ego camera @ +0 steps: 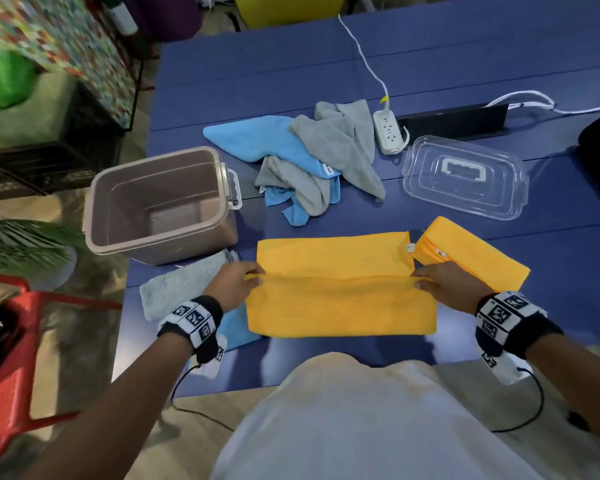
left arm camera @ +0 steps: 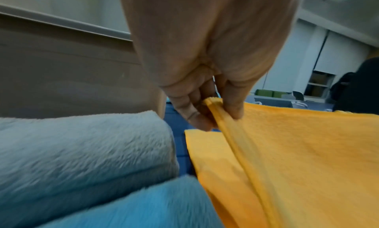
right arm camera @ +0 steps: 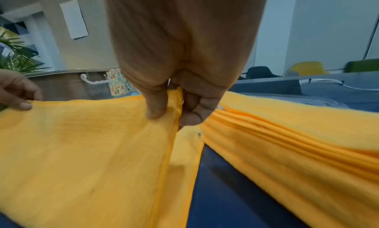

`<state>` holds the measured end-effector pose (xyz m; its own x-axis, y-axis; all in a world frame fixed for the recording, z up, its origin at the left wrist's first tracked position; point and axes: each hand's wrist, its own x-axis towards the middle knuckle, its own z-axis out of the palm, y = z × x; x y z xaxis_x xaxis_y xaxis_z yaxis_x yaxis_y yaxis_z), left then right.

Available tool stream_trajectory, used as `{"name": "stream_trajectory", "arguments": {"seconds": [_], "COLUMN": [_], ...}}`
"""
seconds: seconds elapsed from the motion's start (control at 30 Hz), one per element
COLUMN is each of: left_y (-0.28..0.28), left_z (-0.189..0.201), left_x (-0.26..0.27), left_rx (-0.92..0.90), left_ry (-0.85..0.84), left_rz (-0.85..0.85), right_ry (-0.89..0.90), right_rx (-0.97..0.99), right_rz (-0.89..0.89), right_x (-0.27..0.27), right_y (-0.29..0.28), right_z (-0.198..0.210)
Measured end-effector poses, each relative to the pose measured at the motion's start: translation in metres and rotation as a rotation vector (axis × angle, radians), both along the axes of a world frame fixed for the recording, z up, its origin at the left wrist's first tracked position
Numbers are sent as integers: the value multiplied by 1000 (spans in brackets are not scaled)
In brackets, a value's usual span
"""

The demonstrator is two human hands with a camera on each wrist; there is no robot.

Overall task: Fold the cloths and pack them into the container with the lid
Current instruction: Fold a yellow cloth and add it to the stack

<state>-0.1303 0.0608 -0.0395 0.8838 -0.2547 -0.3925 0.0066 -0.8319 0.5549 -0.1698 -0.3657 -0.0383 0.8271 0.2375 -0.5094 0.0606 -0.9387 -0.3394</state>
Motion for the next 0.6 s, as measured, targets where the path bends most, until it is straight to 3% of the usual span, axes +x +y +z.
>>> {"name": "stream_trajectory", "arguments": {"seconds": [0.13,0.33,0.5,0.6], "left_y": [-16,-25,-26,-27], "left_z": [-10,-39,-57,-60], "left_x": [46,90,102,107], "left_rx": [90,239,301,347], "left_ry": [-77,-63,-28,9], "left_rz": [55,-25,-132,-193], "right_ry": [-96,-30,-178,-128], "right_rx": [-5,-110,-409,-536], "right_rz": [-25,-12,169,239], "right_x": [29,61,87,109], "right_y": [14,25,38,50], "right_z": [4,0,-5,-13]}}
